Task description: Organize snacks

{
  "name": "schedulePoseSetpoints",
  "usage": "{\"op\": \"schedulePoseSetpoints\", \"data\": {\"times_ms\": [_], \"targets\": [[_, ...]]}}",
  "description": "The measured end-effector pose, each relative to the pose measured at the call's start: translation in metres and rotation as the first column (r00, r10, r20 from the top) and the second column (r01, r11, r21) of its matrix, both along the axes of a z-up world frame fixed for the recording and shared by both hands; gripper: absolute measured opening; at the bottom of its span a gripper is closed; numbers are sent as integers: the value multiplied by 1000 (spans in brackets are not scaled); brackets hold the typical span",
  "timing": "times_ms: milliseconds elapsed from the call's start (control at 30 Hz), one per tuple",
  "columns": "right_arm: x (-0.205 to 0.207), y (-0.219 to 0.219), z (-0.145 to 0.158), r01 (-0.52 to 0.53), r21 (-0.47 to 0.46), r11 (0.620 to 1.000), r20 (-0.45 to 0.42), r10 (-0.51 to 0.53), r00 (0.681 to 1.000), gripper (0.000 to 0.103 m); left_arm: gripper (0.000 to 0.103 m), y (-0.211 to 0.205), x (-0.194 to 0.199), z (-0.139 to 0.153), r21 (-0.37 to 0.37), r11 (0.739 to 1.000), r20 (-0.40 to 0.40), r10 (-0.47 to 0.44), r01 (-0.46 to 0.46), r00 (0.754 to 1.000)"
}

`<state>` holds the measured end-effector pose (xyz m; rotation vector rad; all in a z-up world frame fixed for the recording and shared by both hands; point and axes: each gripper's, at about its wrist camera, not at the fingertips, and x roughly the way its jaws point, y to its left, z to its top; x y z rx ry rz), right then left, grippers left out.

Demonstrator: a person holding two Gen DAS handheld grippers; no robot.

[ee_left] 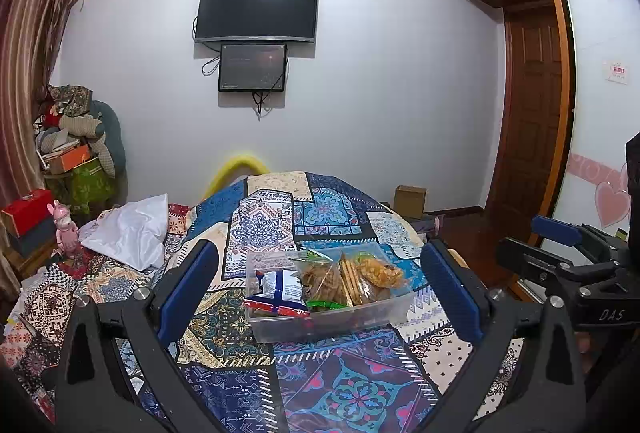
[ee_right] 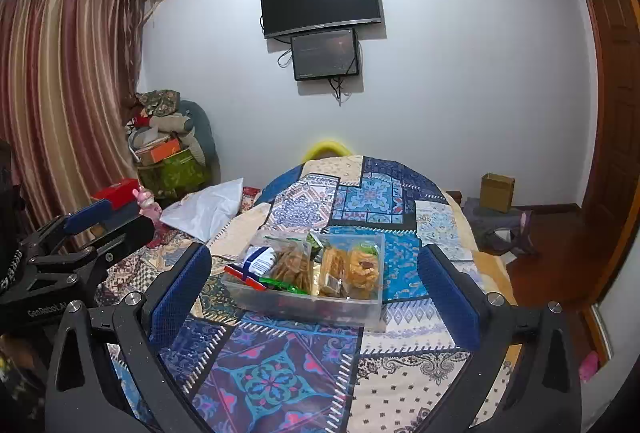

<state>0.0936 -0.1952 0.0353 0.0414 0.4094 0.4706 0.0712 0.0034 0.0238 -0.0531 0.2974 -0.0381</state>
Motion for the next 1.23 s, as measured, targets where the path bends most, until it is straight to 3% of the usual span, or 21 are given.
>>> {"op": "schedulePoseSetpoints", "data": {"times_ms": [1233], "targets": [[3, 1, -5, -1, -13, 1000, -19, 1, 1000, 103, 102, 3, 3, -5, -46, 998, -33, -32, 31, 999]]}}
